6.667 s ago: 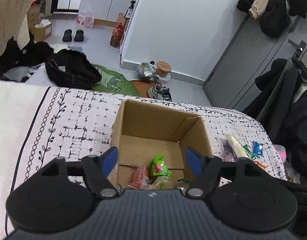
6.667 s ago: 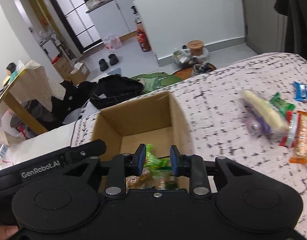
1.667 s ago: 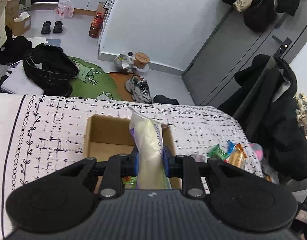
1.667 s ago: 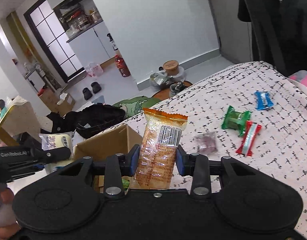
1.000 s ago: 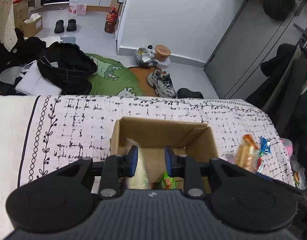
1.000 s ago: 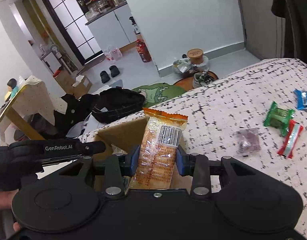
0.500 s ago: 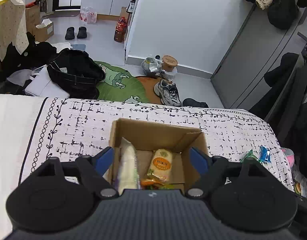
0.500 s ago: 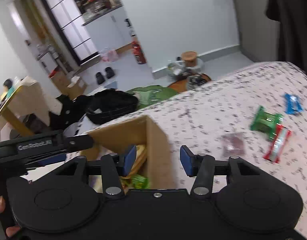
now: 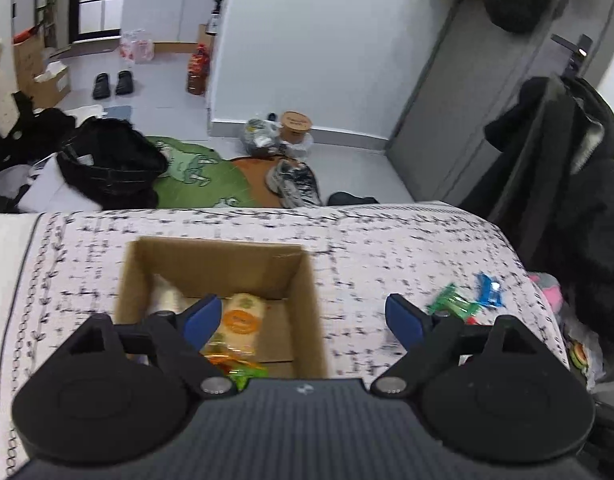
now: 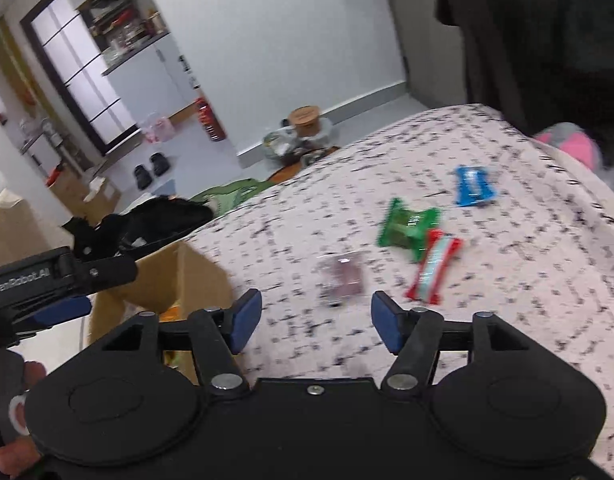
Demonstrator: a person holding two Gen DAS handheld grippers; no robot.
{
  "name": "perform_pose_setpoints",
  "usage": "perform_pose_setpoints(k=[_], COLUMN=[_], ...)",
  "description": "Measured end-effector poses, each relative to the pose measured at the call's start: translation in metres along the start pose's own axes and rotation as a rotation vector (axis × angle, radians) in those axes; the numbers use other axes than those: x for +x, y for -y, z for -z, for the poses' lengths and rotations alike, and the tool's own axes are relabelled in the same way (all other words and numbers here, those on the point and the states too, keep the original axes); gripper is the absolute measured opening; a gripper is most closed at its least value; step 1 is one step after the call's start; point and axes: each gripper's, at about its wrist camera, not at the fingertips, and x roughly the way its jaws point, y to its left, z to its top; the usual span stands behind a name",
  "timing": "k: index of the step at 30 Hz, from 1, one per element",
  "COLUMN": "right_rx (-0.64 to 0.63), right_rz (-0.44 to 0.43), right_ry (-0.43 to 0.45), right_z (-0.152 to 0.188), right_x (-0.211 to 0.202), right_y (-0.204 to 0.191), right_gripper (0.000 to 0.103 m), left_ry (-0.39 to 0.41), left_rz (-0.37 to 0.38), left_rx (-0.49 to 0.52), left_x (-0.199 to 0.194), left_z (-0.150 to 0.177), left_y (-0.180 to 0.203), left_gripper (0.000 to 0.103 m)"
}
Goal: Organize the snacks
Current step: 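Grasp the clear purple-filled packet with left gripper while right grasps the red-striped bar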
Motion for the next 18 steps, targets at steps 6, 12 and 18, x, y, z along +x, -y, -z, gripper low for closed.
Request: perform_pose_setpoints(k=[6,12,18], right_rx=[0.038,0.085,0.109], right_rz=[0.053,0.087,0.097], right_ry=[0.0,-0.007,-0.031], right_z=[-0.004,-0.006,-0.009], right_x=[0.0,0.007,0.019], right_y=[0.03,0.048,0.061], right_gripper=[0.063,0.061,0.057], left_ry=[-0.034,-0.034,-0.07], left_rz=[0.058,0.089,0.099], left_rx=[0.058,0.112,0.096], left_x=[0.015,0.032,0.058], left_z=[0.004,0.006,0.013], left_y=[0.033,0.063,0.08], left_gripper=[0.088,0.088,0.087])
